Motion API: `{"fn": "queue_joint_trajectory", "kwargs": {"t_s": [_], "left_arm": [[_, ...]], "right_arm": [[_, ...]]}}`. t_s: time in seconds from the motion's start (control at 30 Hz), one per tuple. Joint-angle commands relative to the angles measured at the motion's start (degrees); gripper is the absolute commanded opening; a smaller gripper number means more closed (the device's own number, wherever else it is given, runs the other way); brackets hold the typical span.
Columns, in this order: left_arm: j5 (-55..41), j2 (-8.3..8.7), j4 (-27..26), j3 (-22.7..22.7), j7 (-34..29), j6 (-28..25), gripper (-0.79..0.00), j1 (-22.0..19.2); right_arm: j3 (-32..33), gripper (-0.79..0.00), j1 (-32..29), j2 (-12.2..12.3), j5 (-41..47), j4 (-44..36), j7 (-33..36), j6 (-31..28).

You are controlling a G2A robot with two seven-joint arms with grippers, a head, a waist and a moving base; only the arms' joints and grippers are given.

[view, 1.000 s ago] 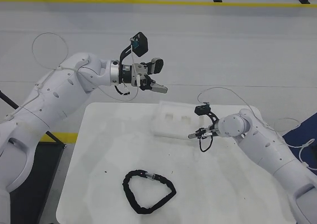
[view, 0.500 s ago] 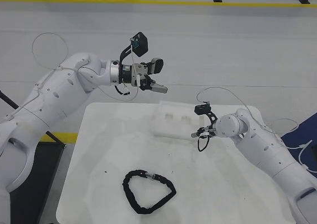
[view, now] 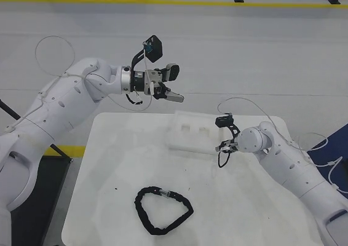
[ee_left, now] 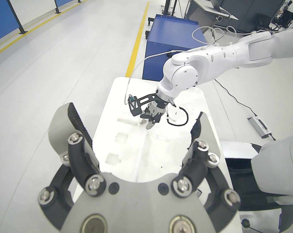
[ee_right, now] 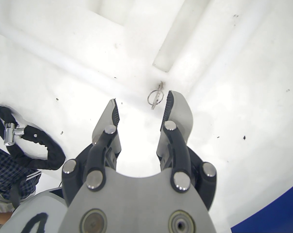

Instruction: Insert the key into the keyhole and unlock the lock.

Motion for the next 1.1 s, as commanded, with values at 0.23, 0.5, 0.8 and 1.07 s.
{"fn": "queue_joint_trajectory", "kwargs": {"t_s": [0.23,0.5,0.8,1.07], "left_arm": [[-0.03,0.00,0.00,0.00,-0.04,0.00,0.000,0.00],[-0.03,0.00,0.00,0.00,-0.04,0.00,0.000,0.00],[-0.03,0.00,0.00,0.00,-0.04,0.00,0.000,0.00],[-0.03,0.00,0.00,0.00,-0.04,0.00,0.000,0.00]], "right_arm": [[-0.47,-0.459,0.17,-1.12,-1.83,1.34,-0.97,1.14],[-0.31,-0.496,0.10,-1.86,-3.46,2.55,-1.58,2.48],[-0.06,-0.600,-0.55,-2.36,-5.28,2.22,-0.58,3.40],[0.48,-0.785,-0.63,-2.82,-6.35,2.77,0.03,3.65]]}}
